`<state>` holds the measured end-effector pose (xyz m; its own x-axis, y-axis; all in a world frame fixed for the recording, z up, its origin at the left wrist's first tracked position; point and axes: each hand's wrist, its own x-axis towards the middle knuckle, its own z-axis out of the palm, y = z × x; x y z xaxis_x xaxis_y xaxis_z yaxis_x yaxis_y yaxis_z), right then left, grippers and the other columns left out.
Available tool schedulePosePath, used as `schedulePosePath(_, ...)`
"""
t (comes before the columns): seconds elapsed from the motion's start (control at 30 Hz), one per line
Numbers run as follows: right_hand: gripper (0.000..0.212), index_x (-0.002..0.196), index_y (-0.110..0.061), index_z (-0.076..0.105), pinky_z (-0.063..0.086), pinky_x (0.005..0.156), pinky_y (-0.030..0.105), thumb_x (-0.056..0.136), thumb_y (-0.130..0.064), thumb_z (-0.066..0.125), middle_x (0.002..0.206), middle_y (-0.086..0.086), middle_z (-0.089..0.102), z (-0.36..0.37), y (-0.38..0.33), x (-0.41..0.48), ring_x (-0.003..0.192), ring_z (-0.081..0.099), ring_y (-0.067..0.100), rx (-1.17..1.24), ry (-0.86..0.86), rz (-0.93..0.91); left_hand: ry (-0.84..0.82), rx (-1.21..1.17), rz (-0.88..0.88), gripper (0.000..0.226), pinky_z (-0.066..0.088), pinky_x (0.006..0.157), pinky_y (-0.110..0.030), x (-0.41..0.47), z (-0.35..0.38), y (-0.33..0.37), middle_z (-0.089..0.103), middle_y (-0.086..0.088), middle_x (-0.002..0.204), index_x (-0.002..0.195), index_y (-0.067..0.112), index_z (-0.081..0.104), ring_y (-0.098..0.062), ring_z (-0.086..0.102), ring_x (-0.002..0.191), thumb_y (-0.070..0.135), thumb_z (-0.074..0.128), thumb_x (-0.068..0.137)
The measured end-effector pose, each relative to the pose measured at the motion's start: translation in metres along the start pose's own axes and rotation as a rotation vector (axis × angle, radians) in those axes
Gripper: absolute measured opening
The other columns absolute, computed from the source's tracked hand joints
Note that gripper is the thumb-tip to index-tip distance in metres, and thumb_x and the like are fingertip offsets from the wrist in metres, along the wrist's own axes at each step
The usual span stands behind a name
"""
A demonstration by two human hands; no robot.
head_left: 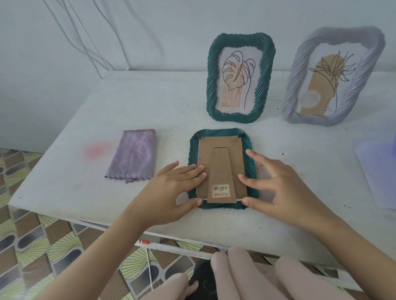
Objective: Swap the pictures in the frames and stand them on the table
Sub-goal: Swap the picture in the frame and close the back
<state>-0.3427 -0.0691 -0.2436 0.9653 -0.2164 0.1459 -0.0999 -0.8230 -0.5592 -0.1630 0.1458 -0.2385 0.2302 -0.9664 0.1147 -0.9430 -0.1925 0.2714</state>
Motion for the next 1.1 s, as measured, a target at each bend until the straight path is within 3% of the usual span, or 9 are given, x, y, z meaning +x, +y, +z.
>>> schedulePosePath(0.37,0.04,0.11,-0.023,0.069,0.039,0.094,0.039,0.083,-0.044,0.048,0.144,0.006,0.041,0.01,-0.012,-0.003,0.119,0.046,0.024,-0.04,0.087,0.026,0.115,0.069,-0.026,0.041,0.041,0.1,-0.039,0.001,0.011,0.016,0.059,-0.005,0.128,0.121,0.009,0.061,-0.019,0.057,0.117,0.028,0.043,0.09)
schedulePosePath(0.43,0.036,0.113,-0.027,0.066,0.03,0.104,0.036,0.084,-0.044,0.053,0.149,0.007,0.033,0.012,-0.013,-0.003,0.131,0.036,0.026,-0.008,0.096,0.093,0.136,0.047,-0.059,0.04,0.039,0.102,-0.039,0.001,0.013,0.018,0.059,-0.003,0.127,0.12,0.01,0.062,-0.018,0.055,0.119,0.027,0.043,0.09)
schedulePosePath(0.53,0.035,0.118,-0.046,0.053,0.007,0.111,0.025,0.085,-0.037,0.061,0.154,0.006,0.018,0.01,-0.015,-0.006,0.144,0.004,0.016,0.113,0.016,0.261,0.178,0.002,-0.12,0.039,0.038,0.1,-0.04,0.004,0.012,0.022,0.064,-0.001,0.12,0.115,0.011,0.065,-0.021,0.053,0.117,0.027,0.042,0.089)
schedulePosePath(0.6,0.038,0.117,-0.053,0.045,0.002,0.112,0.023,0.087,-0.035,0.058,0.153,0.003,0.02,0.008,-0.014,-0.008,0.143,0.0,0.009,0.142,-0.01,0.256,0.219,-0.07,-0.201,0.04,0.038,0.097,-0.035,0.008,0.005,0.027,0.068,0.002,0.113,0.112,0.013,0.067,-0.022,0.052,0.115,0.031,0.039,0.09)
schedulePosePath(0.73,0.038,0.12,-0.056,0.037,0.0,0.112,0.02,0.086,-0.041,0.043,0.145,-0.013,0.032,0.004,-0.019,-0.007,0.141,0.014,0.002,0.257,0.008,0.257,0.185,-0.041,-0.309,0.047,0.035,0.091,-0.032,0.019,-0.005,0.04,0.069,0.0,0.097,0.112,0.016,0.062,-0.024,0.051,0.111,0.044,0.035,0.086)
schedulePosePath(0.83,0.044,0.127,-0.055,0.029,0.009,0.114,0.019,0.085,-0.045,0.037,0.137,-0.026,0.04,-0.005,-0.027,-0.005,0.13,0.031,-0.01,0.602,0.081,0.34,0.133,0.082,-0.234,0.041,0.043,0.09,-0.04,0.029,-0.003,0.043,0.064,-0.007,0.111,0.109,0.013,0.062,-0.032,0.053,0.107,0.029,0.038,0.08)
schedulePosePath(0.93,0.048,0.137,-0.047,0.022,0.015,0.113,0.02,0.09,-0.051,0.032,0.124,-0.009,0.062,-0.014,-0.028,0.001,0.125,0.039,-0.009,0.994,0.16,0.416,0.161,-0.028,-0.225,0.043,0.049,0.085,-0.04,0.039,-0.004,0.054,0.062,-0.007,0.116,0.111,0.012,0.063,-0.03,0.055,0.102,0.024,0.033,0.083)
schedulePosePath(1.0,0.053,0.142,-0.04,0.021,0.019,0.114,0.033,0.091,-0.05,0.028,0.117,-0.001,0.067,-0.018,-0.031,0.006,0.129,0.043,0.008,1.188,0.197,0.416,0.214,-0.069,-0.345,0.048,0.047,0.074,-0.034,0.048,-0.014,0.071,0.064,-0.004,0.104,0.105,0.012,0.062,-0.025,0.055,0.092,0.045,0.031,0.088)
schedulePosePath(1.1,0.055,0.144,-0.025,0.026,0.031,0.107,0.039,0.093,-0.045,0.021,0.113,0.008,0.068,-0.023,-0.04,0.013,0.12,0.054,0.017,1.321,0.22,0.367,0.192,0.094,-0.485,0.054,0.032,0.055,-0.027,0.066,-0.036,0.09,0.049,0.002,0.076,0.092,0.012,0.046,-0.018,0.046,0.066,0.065,0.04,0.083)
